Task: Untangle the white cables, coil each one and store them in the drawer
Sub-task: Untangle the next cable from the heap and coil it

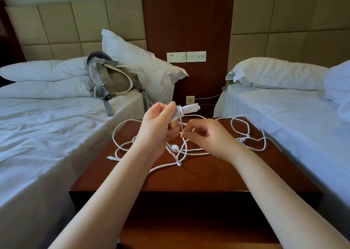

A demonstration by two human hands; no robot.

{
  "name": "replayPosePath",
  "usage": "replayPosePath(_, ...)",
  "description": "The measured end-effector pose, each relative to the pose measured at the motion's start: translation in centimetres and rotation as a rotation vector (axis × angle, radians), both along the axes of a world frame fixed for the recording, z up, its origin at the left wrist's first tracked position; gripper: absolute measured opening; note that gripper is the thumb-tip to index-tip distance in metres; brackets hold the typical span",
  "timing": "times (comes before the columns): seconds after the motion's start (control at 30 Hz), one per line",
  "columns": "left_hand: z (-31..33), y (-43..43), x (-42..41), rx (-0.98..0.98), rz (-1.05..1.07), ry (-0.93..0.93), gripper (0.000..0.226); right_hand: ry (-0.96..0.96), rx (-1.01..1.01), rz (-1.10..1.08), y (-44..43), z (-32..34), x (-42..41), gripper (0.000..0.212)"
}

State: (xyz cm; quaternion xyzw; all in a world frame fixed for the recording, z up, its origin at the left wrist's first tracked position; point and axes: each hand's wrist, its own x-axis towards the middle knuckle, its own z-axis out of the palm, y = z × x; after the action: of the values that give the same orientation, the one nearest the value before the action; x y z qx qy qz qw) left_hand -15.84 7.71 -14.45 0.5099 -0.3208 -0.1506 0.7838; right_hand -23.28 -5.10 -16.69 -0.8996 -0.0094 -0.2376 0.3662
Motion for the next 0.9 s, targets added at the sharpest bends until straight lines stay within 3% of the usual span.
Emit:
replayPosePath(0.2, -0.3, 0.3, -0.1, 0.049, -0.242, -0.105, 0.022, -0.117, 0.089, -0.073, -1.7, -0.3, -0.2, 0.03)
replayPosePath(0.43, -0.6, 0.6, -0.9, 0.2, -0.378, -0.25, 0.019, -0.296, 0.1, -0.092, -2.8, 1.3, -1.3, 0.017)
replayPosePath(0.57, -0.6, 0.4, -1.5, 0.384, -0.233, -0.391, 0.017, -0.337, 0.031, -0.093, -2.6, 1.7, -1.3, 0.013)
replayPosePath(0.73, -1.2, 0.0, -0.6, 0.506, 0.024, -0.431, 0.014, -0.395, 0.023, -0.077, -1.5, 2.4, -1.5, 0.012)
replayPosePath(0.8, -1.6, -0.5, -0.3, 0.495, 0.173, -0.412, 0.013, -0.387, 0.003, -0.06, -0.7, 2.5, -1.4, 0.015)
replayPosePath(0.9, -1.6, -0.7, -0.3, 0.326, 0.197, -0.231, 0.015, -0.367, 0.045, -0.034, 0.1, 2.8, -1.4, 0.02)
